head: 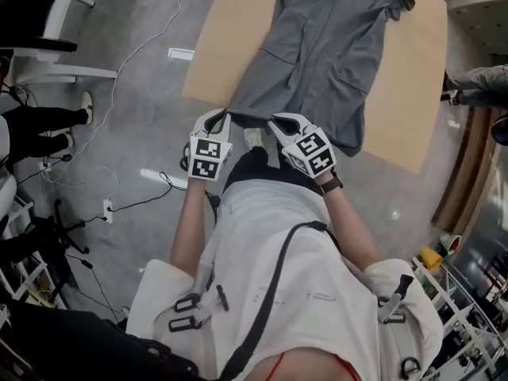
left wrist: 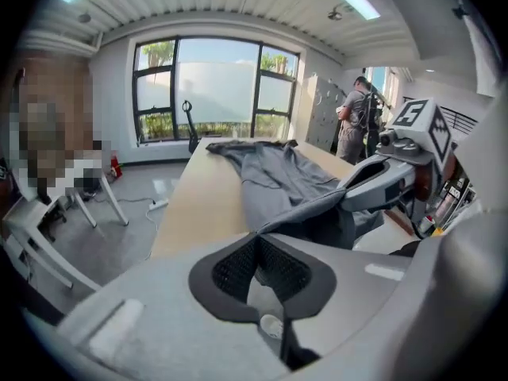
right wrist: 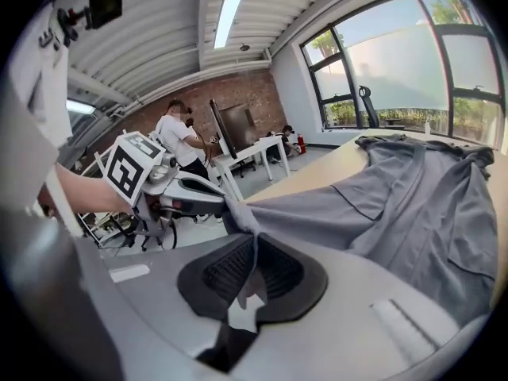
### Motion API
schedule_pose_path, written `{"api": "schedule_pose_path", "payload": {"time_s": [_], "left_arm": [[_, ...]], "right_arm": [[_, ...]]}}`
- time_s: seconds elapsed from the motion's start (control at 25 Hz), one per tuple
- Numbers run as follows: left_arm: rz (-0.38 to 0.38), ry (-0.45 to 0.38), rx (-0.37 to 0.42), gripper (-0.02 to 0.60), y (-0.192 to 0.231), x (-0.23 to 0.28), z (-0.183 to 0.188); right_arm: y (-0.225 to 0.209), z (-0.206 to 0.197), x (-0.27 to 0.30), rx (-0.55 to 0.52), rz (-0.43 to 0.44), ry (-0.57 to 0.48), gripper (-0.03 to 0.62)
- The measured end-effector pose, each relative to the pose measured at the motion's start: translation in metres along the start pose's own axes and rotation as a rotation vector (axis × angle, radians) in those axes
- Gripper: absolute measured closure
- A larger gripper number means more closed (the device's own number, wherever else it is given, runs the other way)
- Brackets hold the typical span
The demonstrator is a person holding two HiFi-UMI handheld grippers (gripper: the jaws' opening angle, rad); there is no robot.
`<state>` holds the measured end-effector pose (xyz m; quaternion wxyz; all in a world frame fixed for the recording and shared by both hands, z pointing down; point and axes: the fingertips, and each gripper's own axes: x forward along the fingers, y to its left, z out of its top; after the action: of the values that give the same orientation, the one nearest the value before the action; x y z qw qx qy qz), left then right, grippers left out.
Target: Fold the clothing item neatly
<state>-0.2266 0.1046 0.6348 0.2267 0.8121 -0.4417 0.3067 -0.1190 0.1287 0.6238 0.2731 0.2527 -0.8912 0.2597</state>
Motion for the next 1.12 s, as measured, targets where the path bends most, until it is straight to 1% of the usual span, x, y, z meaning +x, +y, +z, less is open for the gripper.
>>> {"api": "schedule_pose_path", "payload": {"time_s": [0.08,0.12,0.2,0.24,0.28,0.36,0.44,0.48,0.52,0.56,0.6,0.64,0.68,0.72,0.8,0.88,1.0,1.12], "left_arm": [[-0.011,-0.053,0.068,0.574,-0.022,-0.022,0.009],[-0.012,-0.052,0.117,0.574,-0.033,-0.027,0.007],[0.005,-0.002,0.221,0.572,-0.049,-0.026,-0.012],[0.015,0.034,0.259,0.572,-0.054,-0.021,-0.027],[0.022,0.071,0.281,0.571,-0.057,-0.014,-0.043],[0.015,0.155,0.278,0.569,-0.06,0.006,-0.078],[0.014,0.26,0.241,0.518,-0.058,0.018,-0.114],[0.029,0.298,0.206,0.505,-0.056,0.016,-0.129],[0.05,0.314,0.154,0.505,-0.052,0.011,-0.139],[0.07,0.308,0.095,0.505,-0.048,0.004,-0.141],[0.088,0.289,0.041,0.506,-0.044,-0.003,-0.138],[0.103,0.265,0.006,0.506,-0.041,-0.009,-0.13],[0.117,0.242,-0.009,0.506,-0.04,-0.015,-0.12],[0.131,0.223,-0.009,0.506,-0.042,-0.022,-0.109],[0.151,0.185,0.008,0.506,-0.047,-0.032,-0.085],[0.151,0.129,0.019,0.506,-0.059,-0.033,-0.055],[0.114,0.052,0.029,0.506,-0.091,-0.022,-0.008],[0.06,0.022,0.038,0.508,-0.129,-0.007,0.02]], "right_arm": [[0.011,0.0,-0.029,-0.014,0.03,-0.003,0.577],[0.016,-0.005,-0.037,-0.023,0.046,0.009,0.577],[0.024,-0.025,-0.042,-0.036,0.069,0.051,0.577],[0.026,-0.039,-0.039,-0.037,0.073,0.079,0.577],[0.026,-0.054,-0.032,-0.034,0.072,0.109,0.577],[0.019,-0.089,-0.011,-0.024,0.047,0.175,0.577],[0.012,-0.13,0.009,-0.038,0.0,0.256,0.574],[0.013,-0.15,0.016,-0.05,-0.019,0.292,0.567],[0.015,-0.165,0.02,-0.056,-0.031,0.309,0.557],[0.017,-0.169,0.019,-0.048,-0.039,0.297,0.532],[0.019,-0.165,0.013,-0.031,-0.044,0.262,0.511],[0.02,-0.157,0.004,-0.014,-0.05,0.212,0.483],[0.021,-0.148,-0.008,-0.003,-0.058,0.159,0.443],[0.02,-0.142,-0.02,0.007,-0.068,0.11,0.421],[0.016,-0.135,-0.044,0.039,-0.093,0.028,0.423],[0.004,-0.125,-0.069,0.09,-0.121,-0.045,0.43],[-0.021,-0.107,-0.106,0.139,-0.168,-0.143,0.445],[-0.044,-0.087,-0.14,0.16,-0.214,-0.226,0.462]]}}
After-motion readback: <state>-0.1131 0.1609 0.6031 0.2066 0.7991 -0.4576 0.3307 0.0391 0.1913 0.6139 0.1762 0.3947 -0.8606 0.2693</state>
